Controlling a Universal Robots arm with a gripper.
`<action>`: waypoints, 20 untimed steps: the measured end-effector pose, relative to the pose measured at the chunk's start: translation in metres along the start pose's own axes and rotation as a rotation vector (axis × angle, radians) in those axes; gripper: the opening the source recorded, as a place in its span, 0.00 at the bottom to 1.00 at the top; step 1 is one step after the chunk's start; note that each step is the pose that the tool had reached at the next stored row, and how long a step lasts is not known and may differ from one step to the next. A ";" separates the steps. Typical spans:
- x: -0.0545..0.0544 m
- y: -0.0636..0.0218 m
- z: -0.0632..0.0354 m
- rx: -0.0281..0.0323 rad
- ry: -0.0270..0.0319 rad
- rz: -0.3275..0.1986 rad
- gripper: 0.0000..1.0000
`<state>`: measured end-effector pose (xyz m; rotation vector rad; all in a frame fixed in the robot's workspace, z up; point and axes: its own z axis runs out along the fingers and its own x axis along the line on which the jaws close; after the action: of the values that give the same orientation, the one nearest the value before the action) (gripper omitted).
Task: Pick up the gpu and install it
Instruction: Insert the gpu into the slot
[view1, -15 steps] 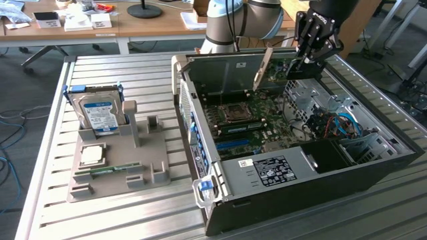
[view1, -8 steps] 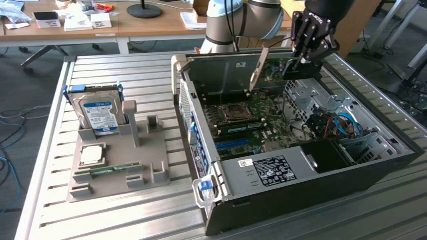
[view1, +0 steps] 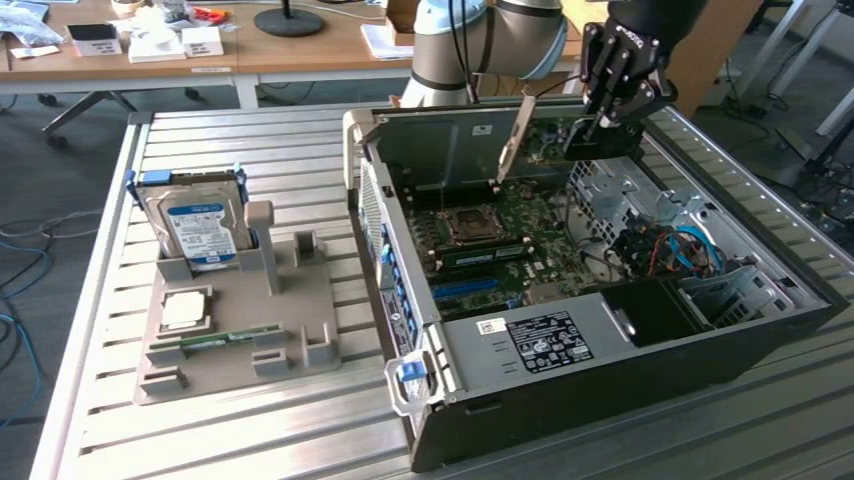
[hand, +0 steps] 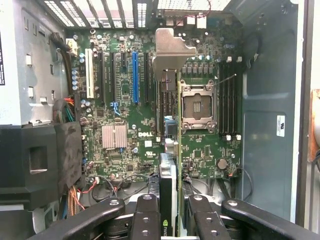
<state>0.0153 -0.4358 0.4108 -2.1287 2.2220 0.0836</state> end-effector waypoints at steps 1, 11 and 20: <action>0.000 0.0000 0.0000 0.0000 0.0000 0.000 0.27; 0.000 0.0095 0.0001 0.0001 0.0000 0.000 0.27; 0.000 0.0114 0.0001 0.0000 0.0000 0.000 0.27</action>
<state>0.0039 -0.4358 0.4106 -2.1286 2.2220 0.0836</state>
